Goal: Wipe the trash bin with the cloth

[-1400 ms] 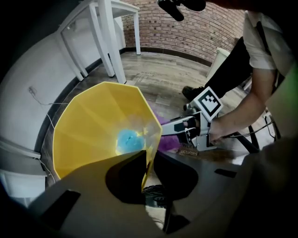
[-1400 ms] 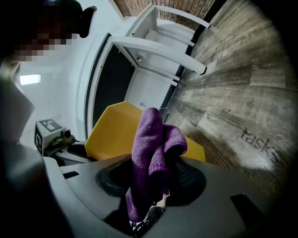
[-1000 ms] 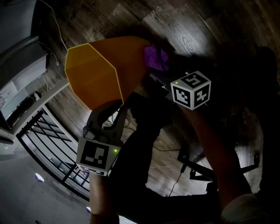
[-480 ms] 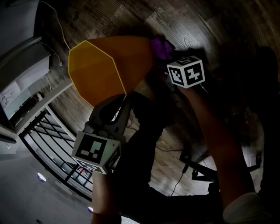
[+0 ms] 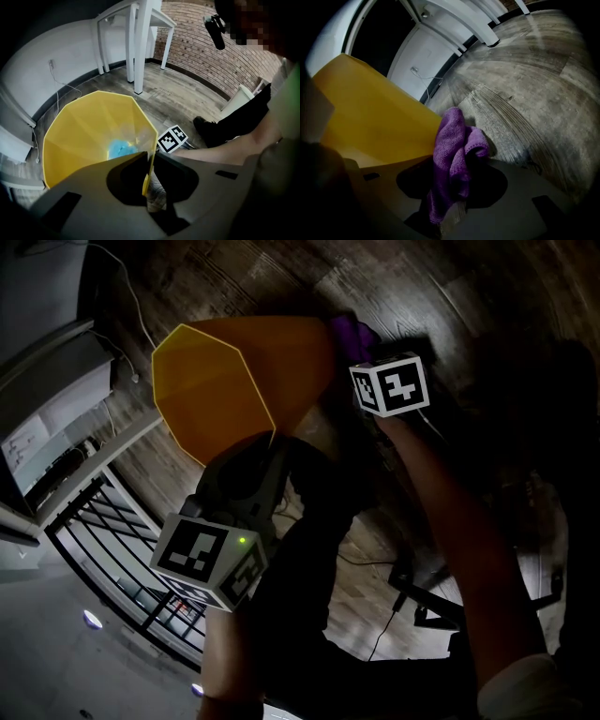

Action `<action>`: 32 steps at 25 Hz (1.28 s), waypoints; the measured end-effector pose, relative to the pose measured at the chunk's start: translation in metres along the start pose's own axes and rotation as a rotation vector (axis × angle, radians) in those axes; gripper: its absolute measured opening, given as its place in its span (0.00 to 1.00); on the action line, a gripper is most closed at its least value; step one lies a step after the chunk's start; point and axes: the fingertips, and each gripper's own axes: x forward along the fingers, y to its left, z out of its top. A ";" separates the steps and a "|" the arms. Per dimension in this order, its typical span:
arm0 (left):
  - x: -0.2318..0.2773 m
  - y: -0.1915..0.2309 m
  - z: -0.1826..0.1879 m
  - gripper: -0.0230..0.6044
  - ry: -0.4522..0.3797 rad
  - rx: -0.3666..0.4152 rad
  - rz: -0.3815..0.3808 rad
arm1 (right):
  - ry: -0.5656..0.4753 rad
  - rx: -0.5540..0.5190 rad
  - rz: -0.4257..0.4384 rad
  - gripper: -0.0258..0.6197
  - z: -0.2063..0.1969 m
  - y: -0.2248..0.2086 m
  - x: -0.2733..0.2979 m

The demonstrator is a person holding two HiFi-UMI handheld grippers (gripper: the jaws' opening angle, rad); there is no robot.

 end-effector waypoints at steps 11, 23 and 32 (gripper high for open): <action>-0.013 -0.008 -0.003 0.24 -0.024 0.176 0.007 | -0.263 0.064 0.141 0.32 0.023 0.032 -0.065; -0.025 0.012 -0.050 0.38 0.092 0.301 0.033 | -0.522 0.029 0.281 0.32 0.017 0.132 -0.144; -0.019 0.026 -0.056 0.38 0.103 0.265 0.087 | -0.687 0.007 0.398 0.32 0.023 0.205 -0.190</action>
